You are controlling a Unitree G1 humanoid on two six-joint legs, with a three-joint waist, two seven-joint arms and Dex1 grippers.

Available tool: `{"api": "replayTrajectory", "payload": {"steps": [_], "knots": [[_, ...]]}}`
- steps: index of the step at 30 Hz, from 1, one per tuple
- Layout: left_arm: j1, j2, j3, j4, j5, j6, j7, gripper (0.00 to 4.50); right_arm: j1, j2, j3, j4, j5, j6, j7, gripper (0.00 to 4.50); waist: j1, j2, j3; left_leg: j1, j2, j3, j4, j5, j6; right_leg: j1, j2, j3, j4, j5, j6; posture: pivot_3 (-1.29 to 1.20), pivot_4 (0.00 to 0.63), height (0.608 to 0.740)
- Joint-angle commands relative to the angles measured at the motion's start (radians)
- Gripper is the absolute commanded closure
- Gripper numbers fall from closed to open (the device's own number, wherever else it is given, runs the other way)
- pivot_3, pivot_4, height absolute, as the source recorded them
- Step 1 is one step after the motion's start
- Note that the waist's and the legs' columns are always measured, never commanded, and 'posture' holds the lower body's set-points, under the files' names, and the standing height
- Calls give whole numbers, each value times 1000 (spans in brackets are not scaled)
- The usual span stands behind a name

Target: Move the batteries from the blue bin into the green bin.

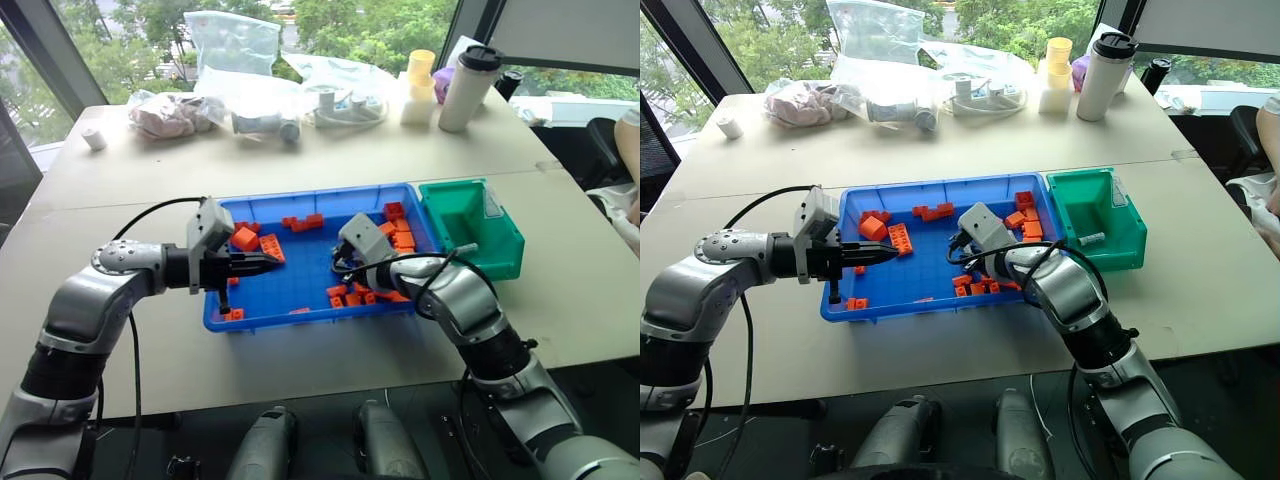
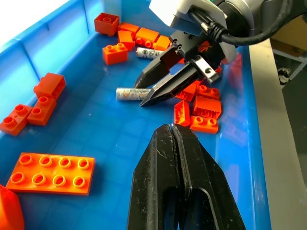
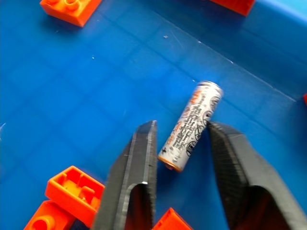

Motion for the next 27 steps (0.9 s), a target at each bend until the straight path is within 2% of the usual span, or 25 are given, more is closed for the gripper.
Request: {"api": "replayTrajectory", "payload": {"steps": [1,4,7,10,15,17,21,23,25,27], "knots": [[3,9,37,-29,-14,-7,6,4500,-21,-4,23,-17,-24,-12,8,4493,0,0,0,0,0,0,0,0,0,0,0,0,0,0,0,0,150,740],[5,8,37,-34,-17,-7,10,4500,-52,-35,-4,-56,-36,-4,15,4490,1,0,0,0,0,0,0,0,0,0,0,0,0,0,0,0,150,740],[6,4,36,-38,-24,-2,13,4500,-89,-84,-129,-129,-17,53,9,4490,5,0,0,-1,0,0,0,0,0,0,0,0,0,0,0,0,150,740],[5,-1,33,-39,-31,0,14,4500,-95,-178,-283,-175,-12,114,7,4490,8,0,0,-1,-1,0,1,0,0,0,0,0,0,0,0,0,150,740],[-14,-16,9,-14,-27,-12,6,4500,25,-422,-491,-219,-31,156,31,4490,15,0,0,-1,-1,-1,0,0,1,1,-1,-2,-2,0,0,0,150,740],[-24,-21,0,-1,-23,-17,-2,4500,80,-472,-531,-233,-24,157,40,4490,10,0,0,-1,0,0,0,-1,1,2,-1,-2,-3,0,0,0,150,740],[-62,-42,-30,46,-1,-40,-22,4500,184,-500,-563,-237,-19,132,51,4490,-2,0,0,1,1,2,0,-1,1,2,0,1,-1,0,0,0,150,740],[-83,-54,-43,65,5,-49,-32,4500,210,-475,-560,-231,-15,124,41,3447,1,0,0,1,1,2,0,-1,1,2,0,1,0,0,0,0,150,740],[-91,-58,-45,72,7,-51,-38,4500,212,-452,-558,-235,-11,119,31,2597,0,0,0,1,1,3,1,-1,1,2,0,1,0,0,0,0,150,740],[-91,-57,-46,78,12,-57,-46,4500,199,-437,-556,-242,-9,122,22,1497,2,0,0,1,1,3,1,-1,1,2,0,1,-1,0,0,0,150,740]]}}
